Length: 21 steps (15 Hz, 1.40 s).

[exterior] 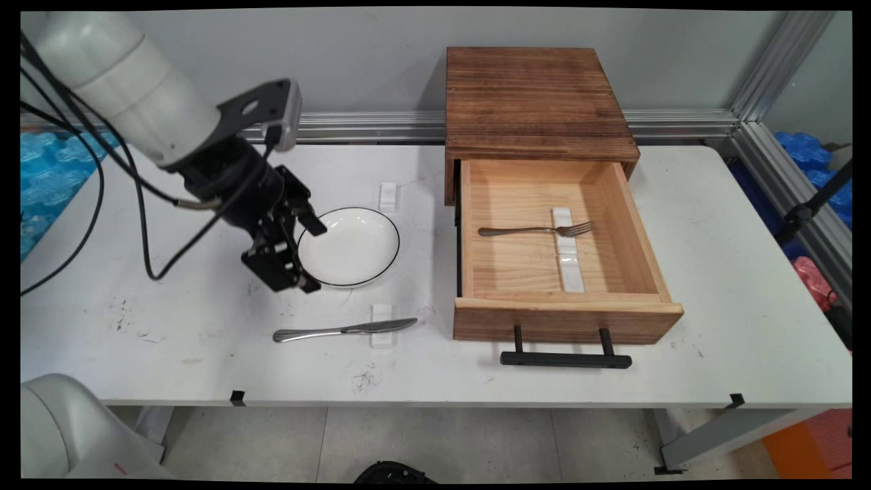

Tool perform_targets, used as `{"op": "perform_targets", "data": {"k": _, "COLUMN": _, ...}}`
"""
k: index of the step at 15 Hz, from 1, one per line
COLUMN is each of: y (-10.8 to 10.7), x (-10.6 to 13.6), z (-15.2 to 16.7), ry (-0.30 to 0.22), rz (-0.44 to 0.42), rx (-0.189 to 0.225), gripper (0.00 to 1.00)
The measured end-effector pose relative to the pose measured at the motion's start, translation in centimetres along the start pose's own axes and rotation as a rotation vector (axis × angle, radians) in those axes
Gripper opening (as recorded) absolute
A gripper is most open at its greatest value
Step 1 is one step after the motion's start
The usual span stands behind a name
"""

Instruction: Pick up the knife from the right of the white plate

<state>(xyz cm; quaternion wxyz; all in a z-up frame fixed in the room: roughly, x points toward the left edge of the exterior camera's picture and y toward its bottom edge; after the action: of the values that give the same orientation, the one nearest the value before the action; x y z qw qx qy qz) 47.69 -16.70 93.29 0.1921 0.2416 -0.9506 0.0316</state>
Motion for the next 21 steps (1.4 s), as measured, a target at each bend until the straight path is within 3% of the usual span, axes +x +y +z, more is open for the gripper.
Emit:
{"op": "perform_targets", "data": {"k": 10, "y": 1.1, "x": -3.0, "z": 6.1, "ry": -0.002, "rz": 0.03, "rx": 0.004, "gripper": 1.0}}
{"op": "perform_targets", "data": {"k": 21, "y": 0.8, "x": -4.1, "z": 11.6, "ry": -0.002, "rz": -0.013, "rx": 0.03, "gripper": 1.0}}
